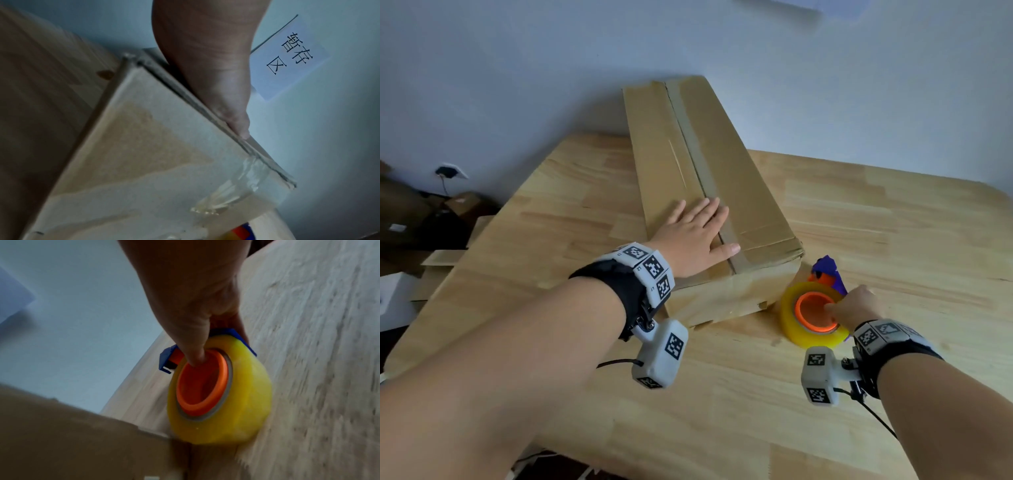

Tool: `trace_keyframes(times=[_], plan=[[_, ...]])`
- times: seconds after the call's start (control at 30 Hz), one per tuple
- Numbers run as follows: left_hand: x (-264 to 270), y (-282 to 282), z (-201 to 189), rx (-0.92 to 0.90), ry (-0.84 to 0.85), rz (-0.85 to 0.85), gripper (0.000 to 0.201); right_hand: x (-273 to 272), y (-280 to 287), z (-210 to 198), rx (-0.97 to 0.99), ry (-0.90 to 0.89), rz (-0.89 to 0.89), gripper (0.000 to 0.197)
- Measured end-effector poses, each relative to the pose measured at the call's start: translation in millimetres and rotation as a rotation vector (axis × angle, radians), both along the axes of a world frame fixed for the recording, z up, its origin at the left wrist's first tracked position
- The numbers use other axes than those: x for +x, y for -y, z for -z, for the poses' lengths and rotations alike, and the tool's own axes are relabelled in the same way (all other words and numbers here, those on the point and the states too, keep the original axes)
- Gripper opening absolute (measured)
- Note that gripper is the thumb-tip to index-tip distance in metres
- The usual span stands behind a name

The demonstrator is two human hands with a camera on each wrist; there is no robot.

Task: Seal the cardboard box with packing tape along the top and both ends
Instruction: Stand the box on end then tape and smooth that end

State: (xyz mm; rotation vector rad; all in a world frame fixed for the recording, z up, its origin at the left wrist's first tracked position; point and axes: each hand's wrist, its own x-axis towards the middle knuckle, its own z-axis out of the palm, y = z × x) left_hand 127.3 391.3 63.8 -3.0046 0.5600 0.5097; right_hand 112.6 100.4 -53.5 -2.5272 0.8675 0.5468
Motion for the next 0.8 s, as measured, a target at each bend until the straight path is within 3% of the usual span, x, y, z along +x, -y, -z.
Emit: trace_keyframes(times=[0.13,0.3,0.4,0.5,0.6,0.7,0.8], plan=[[-4,-32,-4,0.043,-0.004,-0.017,0.074,-12,-9,-19,0.071,0.12,0.061,0.064],[-20,-69,-9,0.032,-0.005,-0.164,0.068,-24,-34,-73,0.27,0.529,0.151,0.057],[-34,-76,-24,-0.065,0.001,-0.168,0.061,-35,-57,-121,0.262,0.72,0.097,0.048],[-49,-76,-57,-0.522,-0.108,-0.215,0.046,-51,-84,-165,0.216,0.802,-0.097,0.039],[-58,-69,-94,-1.03,-0.325,-0.381,0.067,-68,-117,-198,0.099,0.83,-0.271,0.034],[-67,-73,-117,-1.259,-0.535,-0.549,0.084,-80,-148,-212,-0.048,0.881,-0.414,0.036],[-76,-87,-127,-1.348,-0.592,-0.638,0.083,-87,-173,-214,-0.114,0.922,-0.563,0.059]])
